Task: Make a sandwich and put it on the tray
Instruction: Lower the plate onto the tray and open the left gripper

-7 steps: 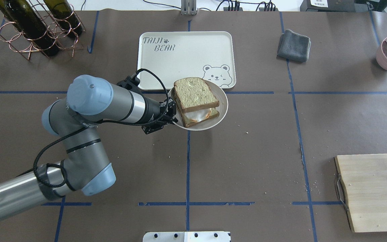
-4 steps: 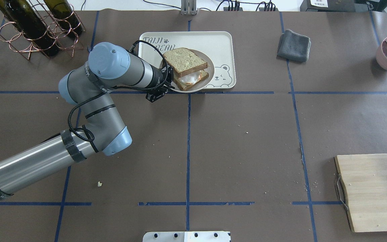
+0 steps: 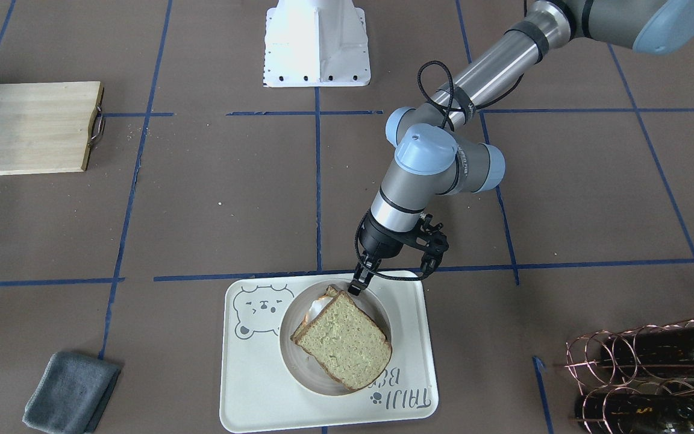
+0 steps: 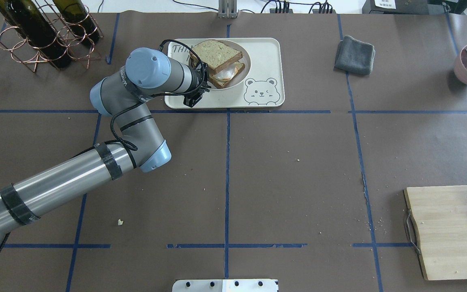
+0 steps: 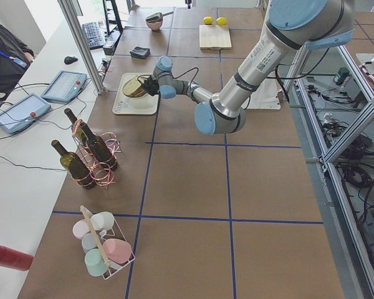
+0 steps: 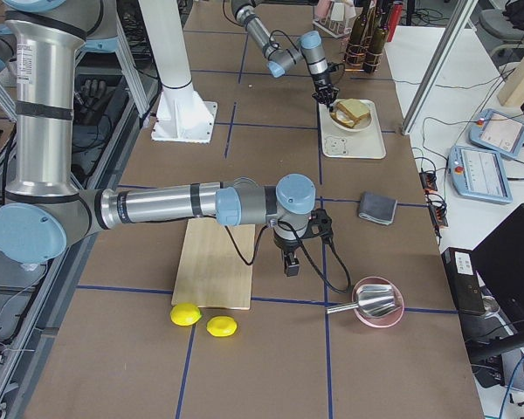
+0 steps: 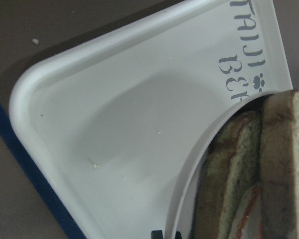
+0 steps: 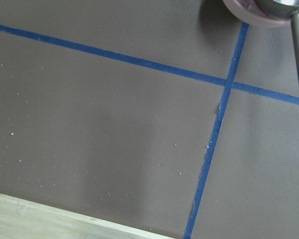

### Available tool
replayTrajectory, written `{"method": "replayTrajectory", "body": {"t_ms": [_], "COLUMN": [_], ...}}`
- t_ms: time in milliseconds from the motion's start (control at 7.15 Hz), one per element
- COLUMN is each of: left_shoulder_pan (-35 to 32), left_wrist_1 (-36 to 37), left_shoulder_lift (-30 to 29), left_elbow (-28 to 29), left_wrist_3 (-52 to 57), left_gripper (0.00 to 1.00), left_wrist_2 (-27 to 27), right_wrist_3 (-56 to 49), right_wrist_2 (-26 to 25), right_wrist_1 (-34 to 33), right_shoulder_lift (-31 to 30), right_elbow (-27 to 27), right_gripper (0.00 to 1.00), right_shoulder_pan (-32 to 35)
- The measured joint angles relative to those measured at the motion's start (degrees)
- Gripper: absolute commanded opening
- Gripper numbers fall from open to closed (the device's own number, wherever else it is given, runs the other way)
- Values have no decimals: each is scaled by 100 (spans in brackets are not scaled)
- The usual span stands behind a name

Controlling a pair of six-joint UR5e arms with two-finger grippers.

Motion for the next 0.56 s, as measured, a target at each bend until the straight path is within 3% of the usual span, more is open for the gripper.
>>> {"method": "replayTrajectory", "body": {"t_ms": [140, 420, 559], "left_shoulder_pan": [1, 13, 9], "left_wrist_1": [-48, -88, -90], "left_shoulder_lift": [-62, -6, 233], "left_elbow": [135, 109, -197], "left_wrist_3": [-44, 105, 428], "left_gripper": [99, 100, 100], "left_wrist_2": [57, 107, 101], "right_wrist_3": [3, 65, 96], "right_wrist_2": [2, 8, 8], "right_wrist_1": [1, 0, -6], "right_shoulder_lift": [-7, -7, -1], "right_elbow": [-3, -6, -6], "right_gripper": [100, 100, 100], "right_shoulder_pan": [2, 5, 5]}}
